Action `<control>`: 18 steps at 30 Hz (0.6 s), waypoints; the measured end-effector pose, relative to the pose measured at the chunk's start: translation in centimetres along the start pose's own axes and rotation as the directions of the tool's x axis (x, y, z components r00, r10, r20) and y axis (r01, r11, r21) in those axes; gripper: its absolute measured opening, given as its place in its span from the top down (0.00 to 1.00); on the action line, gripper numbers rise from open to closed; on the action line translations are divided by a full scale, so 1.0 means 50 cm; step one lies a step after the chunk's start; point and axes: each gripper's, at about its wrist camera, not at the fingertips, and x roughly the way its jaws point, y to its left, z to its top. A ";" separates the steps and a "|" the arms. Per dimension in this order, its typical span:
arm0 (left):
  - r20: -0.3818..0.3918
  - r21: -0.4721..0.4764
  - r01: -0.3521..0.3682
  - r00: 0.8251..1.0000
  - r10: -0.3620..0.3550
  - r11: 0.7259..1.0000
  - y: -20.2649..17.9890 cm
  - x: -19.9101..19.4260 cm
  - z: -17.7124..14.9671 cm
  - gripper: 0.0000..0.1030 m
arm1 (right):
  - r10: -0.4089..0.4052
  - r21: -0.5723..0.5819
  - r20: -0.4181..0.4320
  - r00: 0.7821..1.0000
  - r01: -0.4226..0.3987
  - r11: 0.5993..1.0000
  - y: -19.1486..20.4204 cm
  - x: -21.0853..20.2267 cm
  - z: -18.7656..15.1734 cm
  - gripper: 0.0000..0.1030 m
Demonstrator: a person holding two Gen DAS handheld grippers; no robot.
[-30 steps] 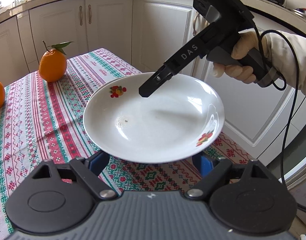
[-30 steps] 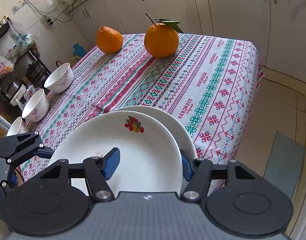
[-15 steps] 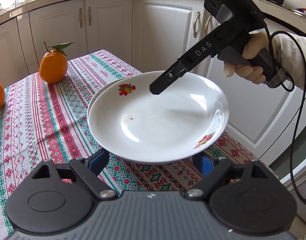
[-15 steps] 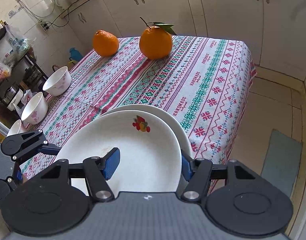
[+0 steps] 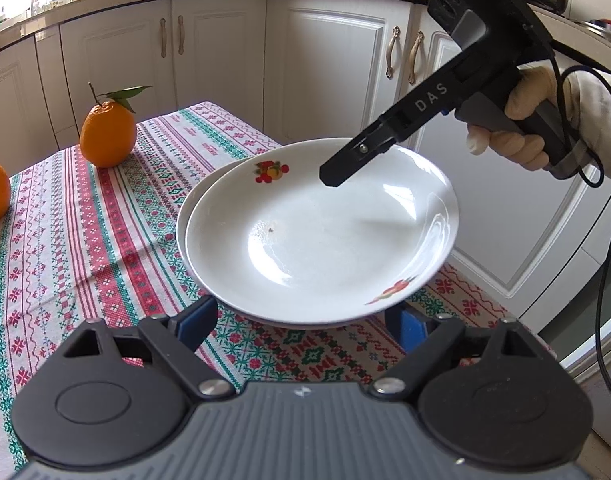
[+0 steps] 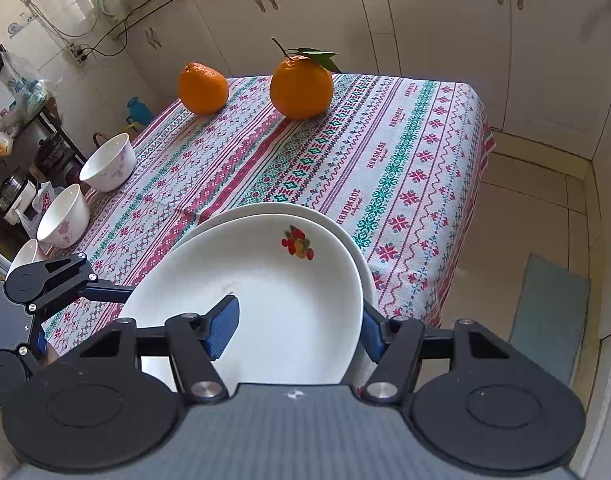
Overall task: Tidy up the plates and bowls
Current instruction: 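Lower the held plate onto the stacked plates with the right tool, then open the right tool and withdraw it from the plate stack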
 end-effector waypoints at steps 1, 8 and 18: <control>0.002 0.001 0.000 1.000 0.000 1.000 -0.001 -0.001 0.000 0.12 | -0.004 0.001 0.000 1.000 0.004 1.000 0.001 -0.001 -0.001 0.34; 0.016 0.009 -0.005 1.000 0.005 1.000 -0.004 -0.007 -0.001 0.12 | -0.043 0.000 0.004 0.999 0.043 0.999 0.015 -0.006 -0.007 0.31; 0.033 0.023 -0.011 0.999 0.011 1.000 -0.012 -0.019 -0.005 0.12 | -0.094 0.002 0.000 0.996 0.094 0.996 0.035 -0.010 -0.015 0.23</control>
